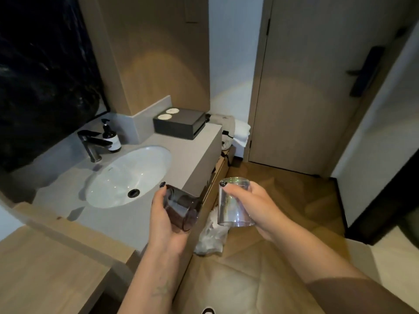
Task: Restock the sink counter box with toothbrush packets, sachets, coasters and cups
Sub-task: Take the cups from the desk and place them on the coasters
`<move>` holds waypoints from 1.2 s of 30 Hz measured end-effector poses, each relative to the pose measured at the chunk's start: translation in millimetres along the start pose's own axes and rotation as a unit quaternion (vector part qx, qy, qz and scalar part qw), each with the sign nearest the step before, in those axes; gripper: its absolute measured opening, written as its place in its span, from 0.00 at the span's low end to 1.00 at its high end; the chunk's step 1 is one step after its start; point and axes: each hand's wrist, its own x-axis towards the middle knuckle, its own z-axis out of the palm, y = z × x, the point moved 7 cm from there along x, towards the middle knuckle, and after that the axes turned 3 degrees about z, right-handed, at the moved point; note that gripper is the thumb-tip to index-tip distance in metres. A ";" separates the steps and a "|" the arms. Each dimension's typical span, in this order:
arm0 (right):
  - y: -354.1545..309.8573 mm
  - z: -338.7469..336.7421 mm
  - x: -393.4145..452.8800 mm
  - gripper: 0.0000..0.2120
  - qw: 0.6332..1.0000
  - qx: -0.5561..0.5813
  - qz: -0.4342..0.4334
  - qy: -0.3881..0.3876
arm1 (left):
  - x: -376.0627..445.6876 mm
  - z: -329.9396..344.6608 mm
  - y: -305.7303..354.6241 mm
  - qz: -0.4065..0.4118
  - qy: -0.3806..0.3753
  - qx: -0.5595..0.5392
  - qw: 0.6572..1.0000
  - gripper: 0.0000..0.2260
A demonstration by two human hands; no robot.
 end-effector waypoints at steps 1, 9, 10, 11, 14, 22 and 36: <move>-1.9 -4.4 11.3 0.23 1.000 0.000 0.001 0.003 | 13.1 7.0 -1.5 -0.002 -0.004 0.001 1.000 0.10; -28.8 -26.7 143.7 0.25 1.000 0.014 0.017 0.006 | 141.7 79.3 10.7 -0.019 -0.006 0.028 0.999 0.12; -33.0 -29.1 161.6 0.23 0.999 0.019 0.023 0.012 | 159.6 90.2 14.8 -0.018 -0.010 0.033 0.999 0.13; -36.1 -32.1 179.5 0.22 0.999 0.025 0.031 0.022 | 177.5 100.1 18.4 -0.018 -0.012 0.038 0.999 0.14; -43.3 -41.1 228.4 0.20 0.996 0.046 0.054 0.047 | 225.0 127.5 28.3 -0.017 -0.019 0.056 0.998 0.13; -59.7 -56.2 332.9 0.20 0.990 0.098 0.082 0.056 | 310.8 171.8 33.0 -0.021 -0.010 0.061 0.998 0.12; -111.5 -72.8 523.7 0.20 0.977 0.137 0.111 -0.124 | 401.8 235.8 24.4 0.066 0.129 -0.091 0.985 0.10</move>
